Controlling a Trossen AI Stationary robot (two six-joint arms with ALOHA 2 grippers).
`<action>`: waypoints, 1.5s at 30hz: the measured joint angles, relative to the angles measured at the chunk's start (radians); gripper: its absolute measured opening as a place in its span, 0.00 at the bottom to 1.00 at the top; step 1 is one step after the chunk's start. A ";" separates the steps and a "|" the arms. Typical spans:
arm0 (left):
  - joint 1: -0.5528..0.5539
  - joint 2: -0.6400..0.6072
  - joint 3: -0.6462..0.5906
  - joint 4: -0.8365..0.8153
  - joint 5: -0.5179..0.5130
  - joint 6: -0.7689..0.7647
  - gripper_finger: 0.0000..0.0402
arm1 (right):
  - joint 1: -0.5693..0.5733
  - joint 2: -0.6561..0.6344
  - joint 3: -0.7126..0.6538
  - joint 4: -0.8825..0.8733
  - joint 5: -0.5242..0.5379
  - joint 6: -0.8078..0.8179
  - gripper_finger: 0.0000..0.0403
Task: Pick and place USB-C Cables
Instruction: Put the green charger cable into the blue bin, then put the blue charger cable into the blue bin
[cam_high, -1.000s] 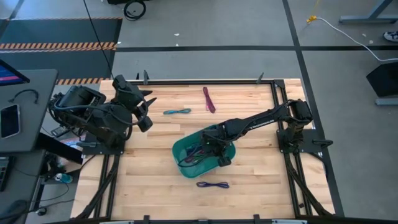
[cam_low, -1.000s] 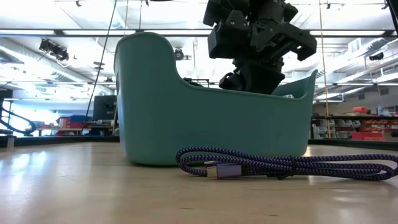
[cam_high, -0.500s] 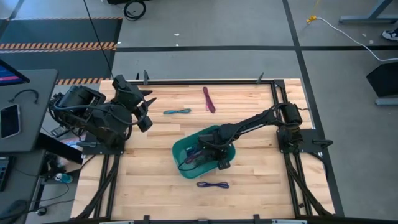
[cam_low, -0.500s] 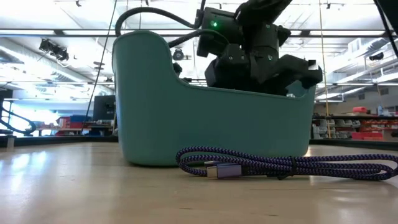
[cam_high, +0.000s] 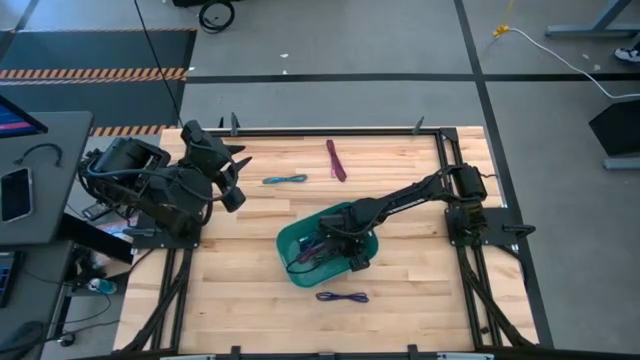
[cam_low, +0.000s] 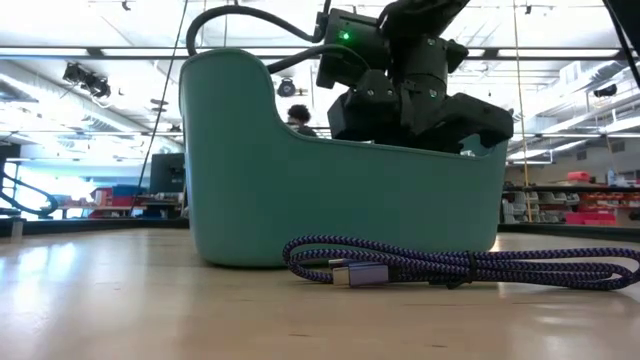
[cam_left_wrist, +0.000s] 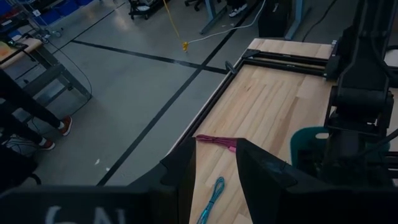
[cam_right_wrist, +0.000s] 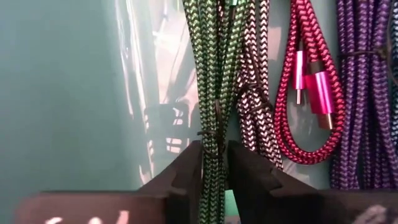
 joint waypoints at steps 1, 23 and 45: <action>0.000 0.000 0.000 0.000 0.000 0.000 0.30 | 0.000 0.000 0.000 0.000 0.000 -0.002 0.22; 0.003 0.000 0.000 0.000 0.000 0.001 0.30 | 0.002 -0.042 0.106 -0.126 0.123 -0.011 0.23; 0.270 0.049 0.000 0.000 0.183 0.059 0.30 | -0.066 -0.593 0.107 0.215 0.568 0.062 0.23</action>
